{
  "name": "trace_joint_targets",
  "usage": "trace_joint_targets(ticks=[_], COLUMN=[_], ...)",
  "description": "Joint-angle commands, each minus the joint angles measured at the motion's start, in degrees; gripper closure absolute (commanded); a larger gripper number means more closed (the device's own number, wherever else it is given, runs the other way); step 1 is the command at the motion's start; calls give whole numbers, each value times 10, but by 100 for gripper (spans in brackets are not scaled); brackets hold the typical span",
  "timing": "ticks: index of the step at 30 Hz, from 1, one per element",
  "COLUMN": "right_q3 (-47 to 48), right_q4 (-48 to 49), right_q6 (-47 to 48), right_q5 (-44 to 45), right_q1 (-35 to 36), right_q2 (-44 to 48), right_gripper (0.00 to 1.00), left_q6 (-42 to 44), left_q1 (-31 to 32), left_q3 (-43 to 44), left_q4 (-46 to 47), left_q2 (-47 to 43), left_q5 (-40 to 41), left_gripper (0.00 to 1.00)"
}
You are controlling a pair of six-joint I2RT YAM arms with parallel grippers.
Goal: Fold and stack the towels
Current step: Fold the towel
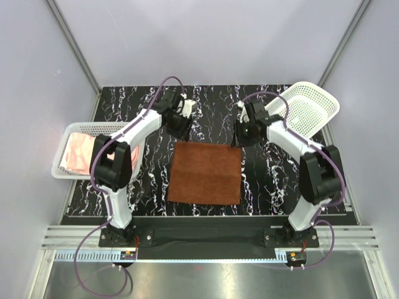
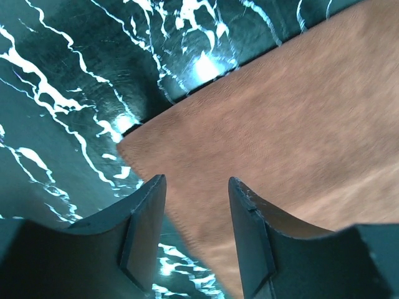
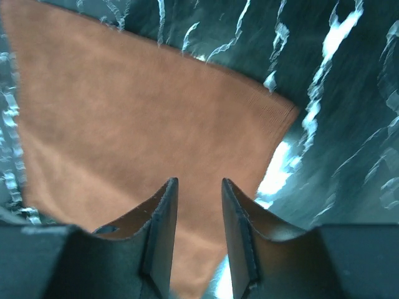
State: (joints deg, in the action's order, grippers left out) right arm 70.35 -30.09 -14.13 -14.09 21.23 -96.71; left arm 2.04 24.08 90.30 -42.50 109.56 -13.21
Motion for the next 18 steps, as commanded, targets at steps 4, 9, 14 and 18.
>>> trace_joint_targets(ticks=[4,9,14,18], right_q3=[117,172,191,172], right_q4=[-83,-116,-114,-88], right_q6=[163,177,176,169], right_q5=[-78,-139,-124,-103], right_q1=[-46,-68,-73,-74], right_q2=[-109,-168,-218,-217], right_gripper=[74,76,83,84], left_q6=[95,97,85,76], left_q1=[-39,-33,-35,-29], left_q3=[-7,-1,14,27], left_q4=[3,-12,-14,-23], left_q2=[-9,21,71,108], left_q5=[-146,-152,-118,-97], left_gripper=[78,78,80,82])
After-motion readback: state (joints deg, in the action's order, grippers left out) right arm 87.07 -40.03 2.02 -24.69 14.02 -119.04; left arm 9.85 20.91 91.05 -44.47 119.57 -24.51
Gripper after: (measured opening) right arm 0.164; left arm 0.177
